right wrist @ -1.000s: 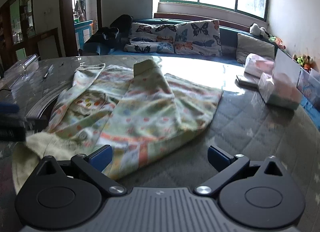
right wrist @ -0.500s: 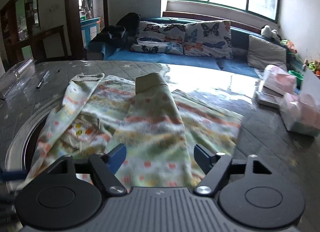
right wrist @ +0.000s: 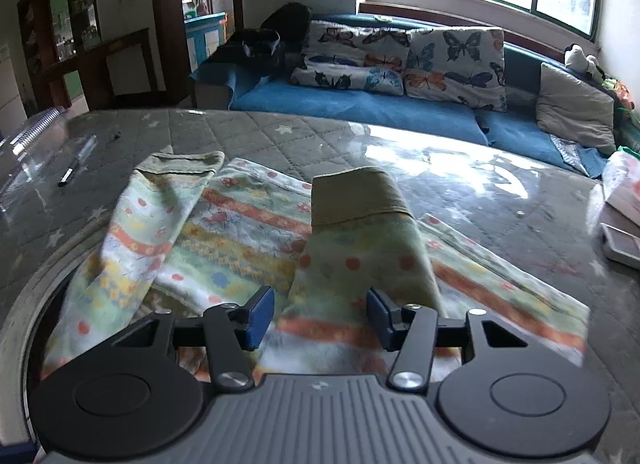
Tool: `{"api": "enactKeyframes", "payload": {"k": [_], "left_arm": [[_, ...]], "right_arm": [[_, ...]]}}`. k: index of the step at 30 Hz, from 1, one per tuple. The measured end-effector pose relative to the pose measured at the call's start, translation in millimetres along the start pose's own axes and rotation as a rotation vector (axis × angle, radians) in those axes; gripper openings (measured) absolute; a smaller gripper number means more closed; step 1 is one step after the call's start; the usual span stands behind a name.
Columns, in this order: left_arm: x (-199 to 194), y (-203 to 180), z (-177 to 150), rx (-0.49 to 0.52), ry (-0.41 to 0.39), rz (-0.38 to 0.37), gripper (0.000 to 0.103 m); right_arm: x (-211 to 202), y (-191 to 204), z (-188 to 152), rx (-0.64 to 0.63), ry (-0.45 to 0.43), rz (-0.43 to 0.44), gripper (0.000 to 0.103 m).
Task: Fold clothes
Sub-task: 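Grasp the corduroy sleeve cuff with the right gripper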
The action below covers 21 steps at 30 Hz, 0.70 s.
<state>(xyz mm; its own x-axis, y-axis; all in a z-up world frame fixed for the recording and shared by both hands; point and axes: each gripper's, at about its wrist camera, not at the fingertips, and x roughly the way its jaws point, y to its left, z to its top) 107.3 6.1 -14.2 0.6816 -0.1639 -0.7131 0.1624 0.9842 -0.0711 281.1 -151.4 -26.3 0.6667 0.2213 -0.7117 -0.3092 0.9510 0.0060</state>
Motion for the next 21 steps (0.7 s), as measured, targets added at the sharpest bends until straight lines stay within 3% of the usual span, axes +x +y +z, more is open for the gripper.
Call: {"api": "enactKeyframes", "payload": {"k": [5,12,21], "left_arm": [[0,-1,0,-0.001,0.000,0.000,0.042],[0,-1,0,-0.001,-0.003,-0.004,0.042],[0,-1,0,-0.002,-0.004,-0.005,0.043]], "right_arm": [[9,7,5,-0.052,0.000,-0.043,0.050],[14,17,8,-0.121,-0.008,-0.102,0.034],[14,32,10,-0.165,-0.014,-0.103,0.031]]}}
